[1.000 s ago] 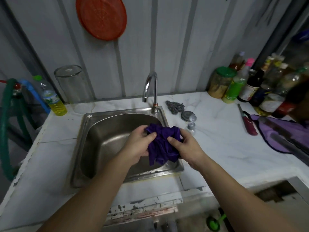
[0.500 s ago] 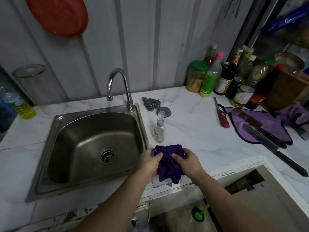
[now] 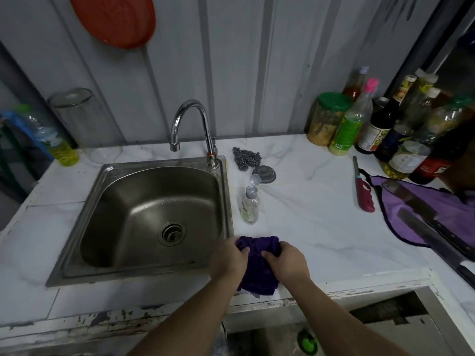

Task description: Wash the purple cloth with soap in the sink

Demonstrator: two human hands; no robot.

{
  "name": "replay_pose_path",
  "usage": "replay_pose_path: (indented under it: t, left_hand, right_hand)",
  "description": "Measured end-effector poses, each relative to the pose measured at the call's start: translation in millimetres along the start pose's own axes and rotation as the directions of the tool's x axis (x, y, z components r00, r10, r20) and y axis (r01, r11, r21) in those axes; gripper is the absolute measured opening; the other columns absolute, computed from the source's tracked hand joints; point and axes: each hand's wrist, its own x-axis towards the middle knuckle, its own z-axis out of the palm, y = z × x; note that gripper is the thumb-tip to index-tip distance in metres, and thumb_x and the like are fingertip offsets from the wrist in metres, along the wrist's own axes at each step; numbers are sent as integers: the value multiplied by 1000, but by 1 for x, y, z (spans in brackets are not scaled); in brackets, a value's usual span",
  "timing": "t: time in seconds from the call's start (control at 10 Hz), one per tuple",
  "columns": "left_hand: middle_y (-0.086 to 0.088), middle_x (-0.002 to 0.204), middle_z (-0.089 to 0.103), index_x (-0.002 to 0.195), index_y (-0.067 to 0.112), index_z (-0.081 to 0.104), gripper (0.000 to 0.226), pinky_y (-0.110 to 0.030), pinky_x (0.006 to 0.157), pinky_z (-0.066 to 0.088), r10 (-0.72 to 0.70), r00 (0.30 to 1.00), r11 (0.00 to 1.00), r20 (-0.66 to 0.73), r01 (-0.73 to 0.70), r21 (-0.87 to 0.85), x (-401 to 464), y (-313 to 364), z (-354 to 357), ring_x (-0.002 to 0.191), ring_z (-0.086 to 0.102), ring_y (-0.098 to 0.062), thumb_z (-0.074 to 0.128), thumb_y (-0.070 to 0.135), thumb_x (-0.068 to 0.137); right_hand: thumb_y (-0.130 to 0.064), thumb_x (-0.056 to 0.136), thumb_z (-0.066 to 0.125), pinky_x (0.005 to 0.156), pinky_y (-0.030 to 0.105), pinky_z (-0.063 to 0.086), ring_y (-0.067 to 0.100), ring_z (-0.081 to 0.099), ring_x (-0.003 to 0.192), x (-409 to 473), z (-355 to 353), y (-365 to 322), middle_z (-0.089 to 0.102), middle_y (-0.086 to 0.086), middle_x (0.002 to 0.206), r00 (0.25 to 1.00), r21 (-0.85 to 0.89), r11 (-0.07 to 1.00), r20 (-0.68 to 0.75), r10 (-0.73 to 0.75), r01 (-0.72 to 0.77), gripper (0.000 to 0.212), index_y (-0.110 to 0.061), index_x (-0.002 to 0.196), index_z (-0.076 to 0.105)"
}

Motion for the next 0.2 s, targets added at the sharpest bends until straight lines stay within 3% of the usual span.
replay_pose_path:
  t: [0.1, 0.2]
  left_hand:
    - [3, 109, 72, 119, 26, 67, 30, -30, 69, 47, -2, 999, 999, 36, 0, 35, -1, 0, -6, 93, 67, -19, 66, 39, 92]
    - [4, 100, 69, 112, 24, 64, 32, -30, 62, 46, -21, 1000, 992, 15, 19, 126, -2, -2, -21, 79, 62, -14, 58, 48, 92]
  right_hand:
    - [-45, 89, 66, 67, 26, 50, 17, 63, 82, -4, -4, -6, 66, -2, 91, 999, -79, 996, 19, 33, -31, 36, -15, 108, 61]
    - [-53, 90, 56, 81, 34, 48, 26, 56, 105, -18, -12, -26, 58, 8, 115, 993, -394, 919, -103, -51, 6, 48, -13, 116, 51]
